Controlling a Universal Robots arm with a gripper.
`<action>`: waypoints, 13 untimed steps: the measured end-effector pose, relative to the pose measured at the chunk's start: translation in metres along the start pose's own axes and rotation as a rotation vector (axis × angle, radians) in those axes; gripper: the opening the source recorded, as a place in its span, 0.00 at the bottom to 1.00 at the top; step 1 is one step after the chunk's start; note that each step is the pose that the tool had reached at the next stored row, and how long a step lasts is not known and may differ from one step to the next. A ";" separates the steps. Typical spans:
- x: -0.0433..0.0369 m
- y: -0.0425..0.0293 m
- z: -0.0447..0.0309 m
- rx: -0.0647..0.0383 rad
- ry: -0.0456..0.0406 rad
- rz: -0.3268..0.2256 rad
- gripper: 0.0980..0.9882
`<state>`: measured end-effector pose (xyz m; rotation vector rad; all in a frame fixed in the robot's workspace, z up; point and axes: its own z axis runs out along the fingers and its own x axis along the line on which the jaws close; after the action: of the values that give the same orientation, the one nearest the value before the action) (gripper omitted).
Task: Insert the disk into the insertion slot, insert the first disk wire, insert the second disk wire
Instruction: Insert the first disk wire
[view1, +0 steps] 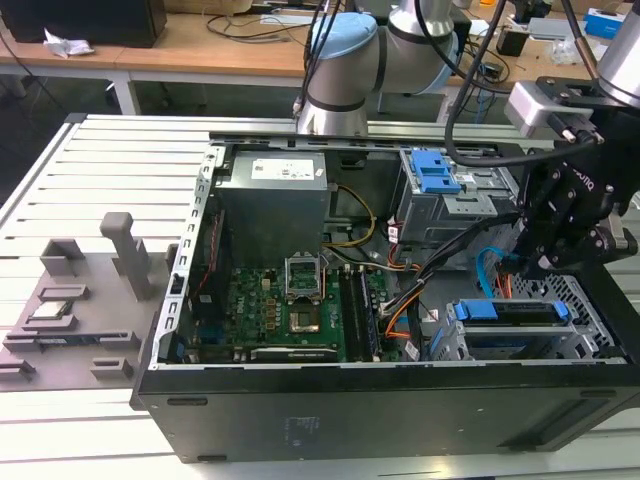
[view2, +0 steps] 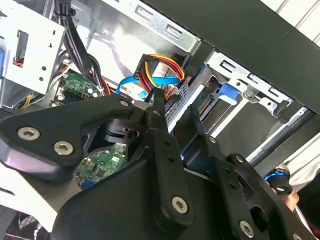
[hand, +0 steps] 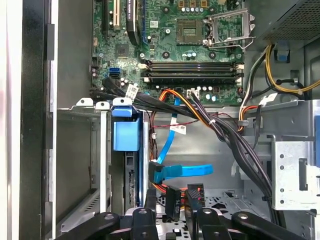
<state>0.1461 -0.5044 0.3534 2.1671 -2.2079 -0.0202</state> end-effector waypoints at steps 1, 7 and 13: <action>0.0000 0.0000 0.0001 0.000 0.0000 0.000 0.30; 0.0000 0.0000 0.0001 0.000 0.0001 0.000 0.14; 0.0160 -0.0003 0.0008 0.000 0.0002 0.000 0.08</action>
<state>0.1461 -0.5205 0.3531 2.1670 -2.2078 -0.0201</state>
